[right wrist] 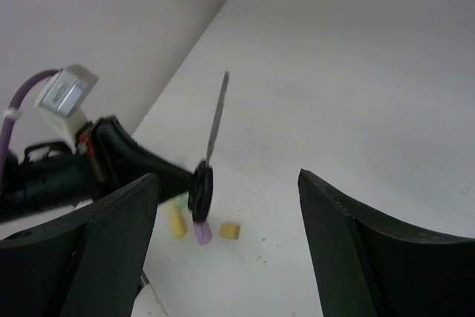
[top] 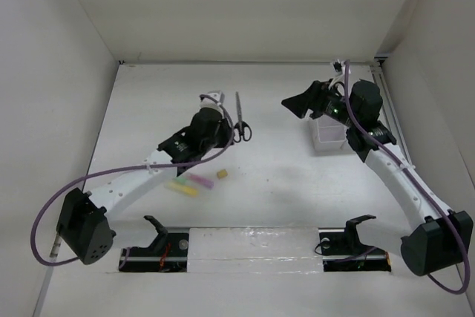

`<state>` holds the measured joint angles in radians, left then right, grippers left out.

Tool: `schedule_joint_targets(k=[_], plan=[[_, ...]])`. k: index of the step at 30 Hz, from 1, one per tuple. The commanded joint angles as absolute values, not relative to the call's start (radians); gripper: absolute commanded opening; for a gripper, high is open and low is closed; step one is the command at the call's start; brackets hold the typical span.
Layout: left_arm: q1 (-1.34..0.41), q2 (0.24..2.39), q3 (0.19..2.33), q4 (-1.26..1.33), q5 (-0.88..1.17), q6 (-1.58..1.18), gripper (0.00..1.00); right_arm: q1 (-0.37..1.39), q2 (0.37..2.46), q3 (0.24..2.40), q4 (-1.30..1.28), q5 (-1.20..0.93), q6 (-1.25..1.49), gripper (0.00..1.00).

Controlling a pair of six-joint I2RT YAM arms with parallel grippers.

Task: Sort the stationery into containers
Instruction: Pick up the scissors from the center of the board, then place the scissors in the storage box.

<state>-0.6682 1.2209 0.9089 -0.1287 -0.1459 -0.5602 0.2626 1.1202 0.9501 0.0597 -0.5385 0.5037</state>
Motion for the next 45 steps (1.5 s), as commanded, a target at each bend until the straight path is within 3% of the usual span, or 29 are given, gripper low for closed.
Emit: schedule_joint_targets(k=[1,7,19,22,23,26,29,30,32,33,36,37,38,42,43,45], plan=[[-0.831,1.193,0.983,-0.08,-0.233,-0.434,0.0,0.285,1.175,1.051,0.056,-0.603,0.505,0.81],[-0.98,1.206,1.025,-0.043,-0.297,-0.328,0.0,0.336,1.232,1.062,0.005,-0.563,0.469,0.79],[-0.98,1.239,1.074,-0.014,-0.233,-0.287,0.0,0.431,1.275,0.969,0.08,-0.601,0.488,0.77],[-0.98,1.23,1.06,0.012,-0.198,-0.287,0.0,0.454,1.299,0.969,0.104,-0.601,0.508,0.72],[-0.98,1.23,1.051,0.023,-0.198,-0.287,0.0,0.454,1.299,0.969,0.104,-0.601,0.508,0.64],[-0.98,1.23,1.051,0.023,-0.198,-0.287,0.0,0.454,1.308,0.969,0.104,-0.592,0.517,0.55],[-0.98,1.239,1.051,0.012,-0.189,-0.287,0.0,0.454,1.299,0.98,0.104,-0.592,0.517,0.39],[-0.98,1.239,1.051,0.003,-0.189,-0.287,0.0,0.454,1.299,0.98,0.104,-0.592,0.517,0.21],[-0.98,1.249,1.051,0.003,-0.189,-0.287,0.0,0.454,1.299,0.991,0.104,-0.592,0.517,0.04],[-0.98,1.249,1.051,0.003,-0.189,-0.287,0.0,0.454,1.299,0.991,0.104,-0.592,0.517,0.0],[-0.98,1.258,1.071,-0.008,-0.213,-0.287,0.0,0.445,1.29,0.982,0.104,-0.592,0.499,0.0],[-0.98,1.258,1.071,-0.018,-0.213,-0.287,0.03,0.445,1.278,0.982,0.104,-0.581,0.499,0.0],[-0.98,1.258,1.071,-0.018,-0.228,-0.296,0.14,0.428,1.263,0.97,0.104,-0.581,0.499,0.0],[-0.98,1.258,1.071,-0.018,-0.255,-0.307,0.41,0.376,1.235,0.959,0.104,-0.562,0.499,0.0],[-0.98,1.267,1.071,-0.018,-0.268,-0.307,0.62,0.365,1.223,0.959,0.104,-0.543,0.499,0.0],[-0.98,1.267,1.08,-0.028,-0.29,-0.334,0.86,0.328,1.209,0.95,0.104,-0.522,0.489,0.0]])
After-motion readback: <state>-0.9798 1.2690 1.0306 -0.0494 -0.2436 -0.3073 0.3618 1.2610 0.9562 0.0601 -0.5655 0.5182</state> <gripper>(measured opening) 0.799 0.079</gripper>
